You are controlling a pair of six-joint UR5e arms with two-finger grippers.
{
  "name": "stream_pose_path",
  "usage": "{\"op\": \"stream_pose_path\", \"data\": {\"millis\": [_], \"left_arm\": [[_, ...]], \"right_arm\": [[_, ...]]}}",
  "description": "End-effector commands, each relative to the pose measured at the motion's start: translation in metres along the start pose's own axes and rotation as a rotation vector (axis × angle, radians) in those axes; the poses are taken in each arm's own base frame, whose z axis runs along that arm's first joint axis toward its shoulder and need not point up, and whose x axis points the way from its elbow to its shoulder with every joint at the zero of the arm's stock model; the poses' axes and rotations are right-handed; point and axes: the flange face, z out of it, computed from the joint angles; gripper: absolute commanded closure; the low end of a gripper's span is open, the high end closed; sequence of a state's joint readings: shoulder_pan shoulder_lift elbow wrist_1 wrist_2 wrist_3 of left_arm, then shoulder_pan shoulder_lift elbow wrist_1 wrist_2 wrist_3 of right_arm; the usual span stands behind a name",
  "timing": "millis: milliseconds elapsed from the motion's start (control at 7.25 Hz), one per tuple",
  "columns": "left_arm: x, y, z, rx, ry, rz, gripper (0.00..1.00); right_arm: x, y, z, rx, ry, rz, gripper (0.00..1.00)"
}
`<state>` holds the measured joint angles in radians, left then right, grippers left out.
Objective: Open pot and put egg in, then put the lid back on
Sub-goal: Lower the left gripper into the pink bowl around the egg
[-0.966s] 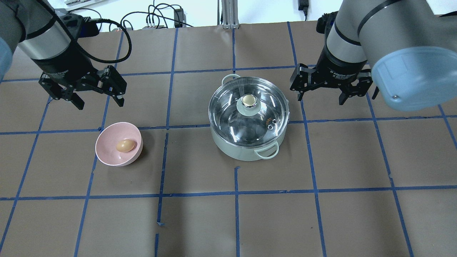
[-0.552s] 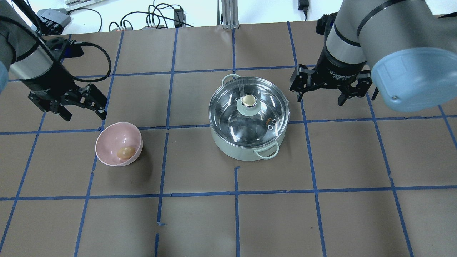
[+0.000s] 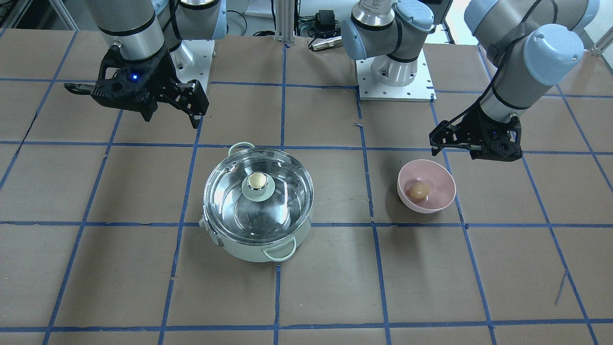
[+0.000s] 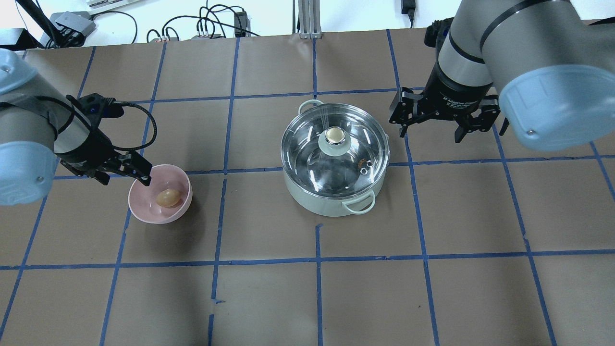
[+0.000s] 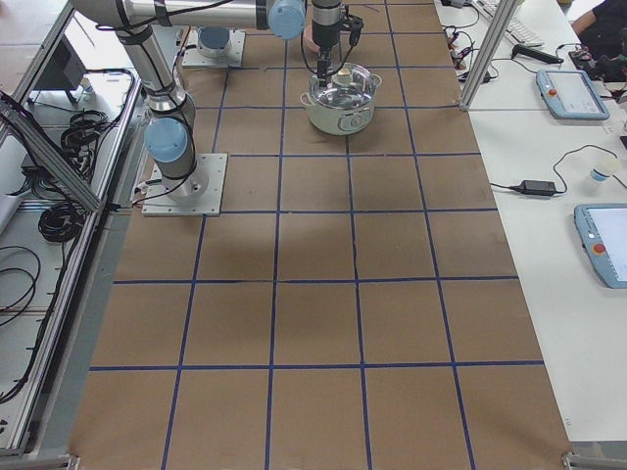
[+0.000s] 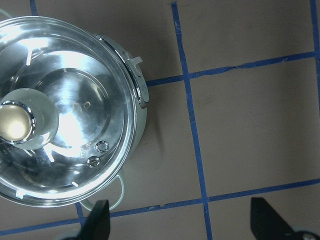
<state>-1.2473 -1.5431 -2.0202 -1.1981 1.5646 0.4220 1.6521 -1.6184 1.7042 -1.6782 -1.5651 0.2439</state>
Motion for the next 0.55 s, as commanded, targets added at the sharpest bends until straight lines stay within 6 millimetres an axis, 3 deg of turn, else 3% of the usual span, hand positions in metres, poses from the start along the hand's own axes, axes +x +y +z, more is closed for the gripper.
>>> {"op": "stream_pose_path", "data": {"millis": [0,414], "left_arm": [[0.003,0.007,0.028,0.072,-0.037,0.077,0.0],[0.014,-0.007,0.061,0.105,-0.057,0.17,0.0]], "right_arm": [[0.0,-0.002,-0.003,0.009,-0.006,0.001,0.0],[0.006,-0.008,-0.011,0.024,-0.004,0.023,0.0]]}}
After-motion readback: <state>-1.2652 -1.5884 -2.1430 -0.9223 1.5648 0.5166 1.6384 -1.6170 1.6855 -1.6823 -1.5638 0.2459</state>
